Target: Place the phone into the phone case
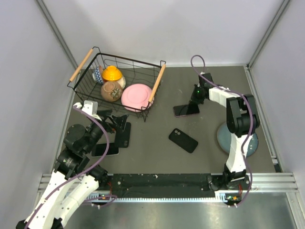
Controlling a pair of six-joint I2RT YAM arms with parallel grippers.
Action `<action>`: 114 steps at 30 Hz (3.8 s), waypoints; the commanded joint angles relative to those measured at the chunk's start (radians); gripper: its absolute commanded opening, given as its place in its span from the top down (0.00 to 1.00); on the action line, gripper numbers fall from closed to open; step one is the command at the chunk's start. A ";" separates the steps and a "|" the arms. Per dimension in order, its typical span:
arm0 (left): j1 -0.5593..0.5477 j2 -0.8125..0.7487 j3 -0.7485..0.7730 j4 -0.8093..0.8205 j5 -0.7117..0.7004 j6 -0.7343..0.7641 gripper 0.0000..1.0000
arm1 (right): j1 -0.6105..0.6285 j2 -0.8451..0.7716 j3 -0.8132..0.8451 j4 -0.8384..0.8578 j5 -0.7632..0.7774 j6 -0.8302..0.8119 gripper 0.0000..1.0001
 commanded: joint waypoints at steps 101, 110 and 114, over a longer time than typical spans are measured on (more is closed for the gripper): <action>0.002 -0.029 -0.013 0.055 0.025 -0.004 0.03 | 0.216 -0.456 -0.268 -0.189 0.154 -0.525 0.41; 0.002 -0.037 -0.013 0.056 0.025 -0.006 0.03 | 0.305 -0.655 -0.425 -0.176 0.045 -0.541 0.42; 0.002 -0.038 -0.013 0.056 0.032 -0.006 0.03 | 0.412 -0.683 -0.510 -0.137 0.084 -0.581 0.41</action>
